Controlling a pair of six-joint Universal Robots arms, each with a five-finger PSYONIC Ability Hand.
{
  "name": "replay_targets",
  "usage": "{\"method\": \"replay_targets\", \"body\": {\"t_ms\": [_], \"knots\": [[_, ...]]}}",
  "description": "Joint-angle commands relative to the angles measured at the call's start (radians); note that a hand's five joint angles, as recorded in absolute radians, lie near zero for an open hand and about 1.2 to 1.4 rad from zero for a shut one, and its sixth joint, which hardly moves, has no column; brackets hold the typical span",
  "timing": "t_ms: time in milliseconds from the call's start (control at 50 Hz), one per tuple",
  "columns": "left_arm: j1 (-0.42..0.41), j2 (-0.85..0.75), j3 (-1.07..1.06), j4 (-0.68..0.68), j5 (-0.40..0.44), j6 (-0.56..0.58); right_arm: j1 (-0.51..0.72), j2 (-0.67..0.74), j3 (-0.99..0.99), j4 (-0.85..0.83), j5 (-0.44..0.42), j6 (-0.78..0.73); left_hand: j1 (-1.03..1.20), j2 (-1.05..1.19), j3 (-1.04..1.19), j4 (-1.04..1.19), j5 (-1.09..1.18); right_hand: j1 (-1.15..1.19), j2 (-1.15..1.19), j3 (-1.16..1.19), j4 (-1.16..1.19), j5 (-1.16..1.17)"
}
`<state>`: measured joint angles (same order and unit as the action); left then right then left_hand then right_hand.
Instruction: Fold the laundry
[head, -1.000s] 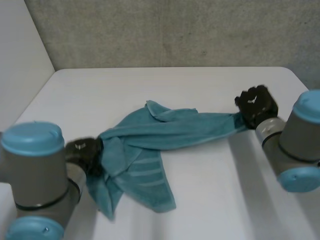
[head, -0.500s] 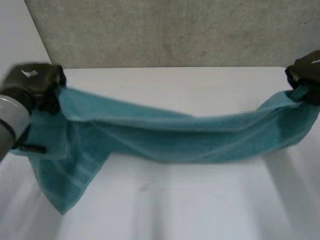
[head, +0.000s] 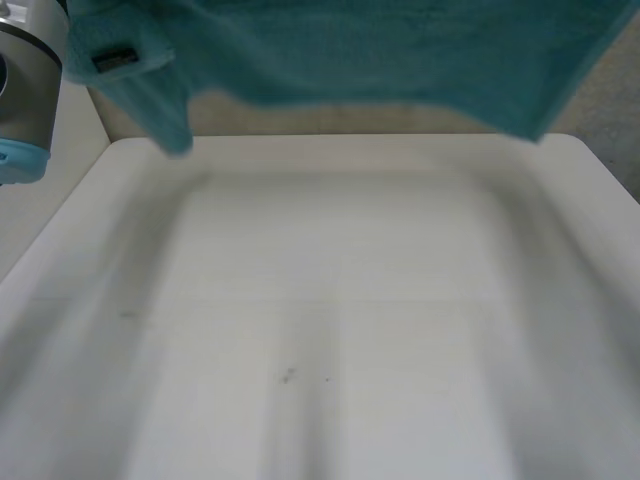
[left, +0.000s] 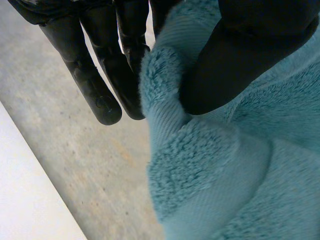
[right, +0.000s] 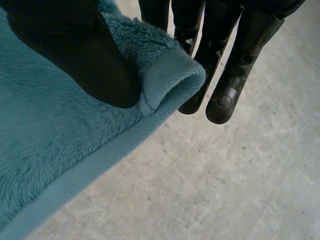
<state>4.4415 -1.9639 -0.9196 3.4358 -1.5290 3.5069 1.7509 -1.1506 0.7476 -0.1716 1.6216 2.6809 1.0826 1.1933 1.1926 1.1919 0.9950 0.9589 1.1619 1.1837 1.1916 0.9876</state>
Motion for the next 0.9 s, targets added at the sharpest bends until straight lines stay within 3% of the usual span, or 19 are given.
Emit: {"method": "replay_targets", "body": {"t_ms": [20,160,300,360,420,480,500,580,700,900], "knots": [[0.016,0.023,-0.211,0.016,0.042,-0.095,-0.002,-0.087,0.308,0.007,-0.109,-0.003,0.314,0.203,0.204,0.204,0.227,0.437,0.234,0.213,0.205,0.234],[0.027,-0.081,-0.412,0.017,0.124,-0.1,-0.001,-0.072,0.518,0.075,-0.143,-0.007,0.314,0.203,0.204,0.204,0.227,0.437,0.234,0.213,0.205,0.234],[0.028,-0.199,-0.492,0.006,0.121,-0.097,0.013,0.066,0.589,0.181,-0.149,-0.016,0.308,0.197,0.198,0.199,0.221,0.437,0.234,0.213,0.205,0.234],[0.03,-0.225,-0.518,-0.02,0.118,-0.069,0.009,0.101,0.601,0.225,-0.154,-0.024,0.068,-0.042,-0.042,-0.041,-0.019,0.437,0.234,0.213,0.205,0.234],[0.03,-0.222,-0.553,-0.076,0.121,0.033,-0.001,0.1,0.61,0.23,-0.154,-0.023,-0.345,-0.456,-0.455,-0.454,-0.432,0.437,0.234,0.213,0.205,0.234],[0.03,-0.219,-0.559,-0.09,0.121,0.063,-0.004,0.083,0.622,0.231,-0.154,-0.023,-0.42,-0.531,-0.53,-0.529,-0.507,0.437,0.234,0.213,0.205,0.234],[0.03,-0.192,-0.573,-0.128,0.119,0.175,-0.004,0.074,0.627,0.231,-0.152,-0.023,-0.644,-0.754,-0.754,-0.753,-0.731,0.437,0.234,0.213,0.205,0.234],[0.022,-0.135,-0.593,-0.152,0.118,0.251,-0.002,0.028,0.651,0.231,-0.149,-0.009,-0.839,-0.95,-0.949,-0.949,-0.926,0.437,0.234,0.213,0.205,0.234],[-0.019,-0.053,-0.654,-0.136,0.122,0.238,-0.005,0.003,0.677,0.23,-0.144,0.028,-0.872,-0.983,-0.982,-0.981,-0.959,0.437,0.234,0.213,0.205,0.234],[-0.171,-0.026,-0.803,0.031,0.115,0.227,-0.067,-0.009,0.71,0.231,-0.147,0.063,-0.866,-0.977,-0.976,-0.975,-0.953,0.437,0.234,0.213,0.205,0.234]]}}
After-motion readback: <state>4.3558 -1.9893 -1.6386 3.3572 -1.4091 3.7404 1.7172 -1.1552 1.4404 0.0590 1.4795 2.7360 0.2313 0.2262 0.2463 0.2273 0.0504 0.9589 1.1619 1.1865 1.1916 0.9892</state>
